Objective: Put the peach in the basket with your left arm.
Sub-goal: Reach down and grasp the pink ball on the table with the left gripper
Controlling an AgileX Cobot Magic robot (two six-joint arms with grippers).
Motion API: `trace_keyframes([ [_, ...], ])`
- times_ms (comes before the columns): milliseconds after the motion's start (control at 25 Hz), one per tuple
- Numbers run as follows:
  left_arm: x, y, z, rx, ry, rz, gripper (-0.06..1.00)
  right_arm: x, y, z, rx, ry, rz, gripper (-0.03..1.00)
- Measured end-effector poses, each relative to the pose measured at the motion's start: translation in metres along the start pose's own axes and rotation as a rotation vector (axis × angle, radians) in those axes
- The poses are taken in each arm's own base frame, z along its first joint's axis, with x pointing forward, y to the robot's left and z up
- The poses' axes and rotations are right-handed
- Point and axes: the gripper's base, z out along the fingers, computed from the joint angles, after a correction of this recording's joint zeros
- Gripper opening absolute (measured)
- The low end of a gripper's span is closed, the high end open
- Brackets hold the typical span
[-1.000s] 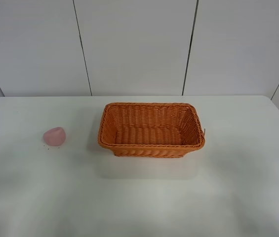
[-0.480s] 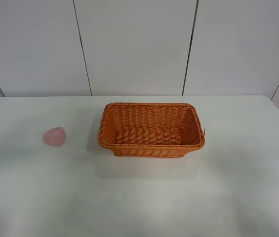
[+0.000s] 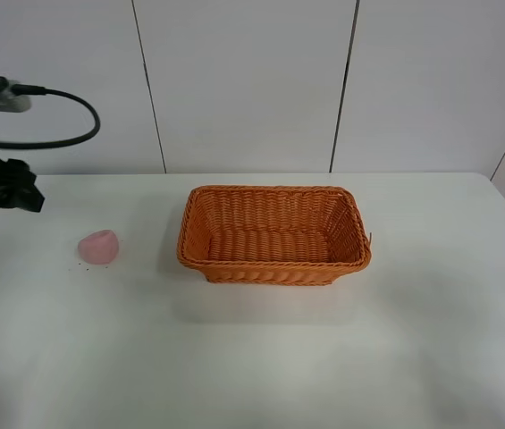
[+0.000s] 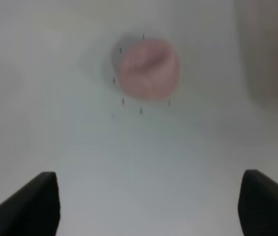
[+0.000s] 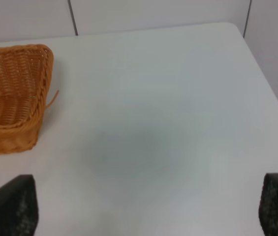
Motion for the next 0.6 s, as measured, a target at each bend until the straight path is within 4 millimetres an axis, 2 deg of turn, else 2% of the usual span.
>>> trace_keyframes([
  [120,-0.034,0.003,0.037,0.011,0.054,-0.008,0.84,0.000,0.000,0.000,0.000,0.000,0.000,0.69],
  [320,-0.068,0.005,0.101,0.052,0.165,-0.041,0.84,0.000,0.000,0.000,0.000,0.000,0.000,0.69],
  [480,-0.078,0.005,0.146,0.075,0.248,-0.059,0.84,0.000,0.000,0.000,0.000,0.000,0.000,0.69],
  [600,-0.075,0.006,0.176,0.077,0.310,-0.060,0.84,0.000,0.000,0.000,0.000,0.000,0.000,0.69],
])
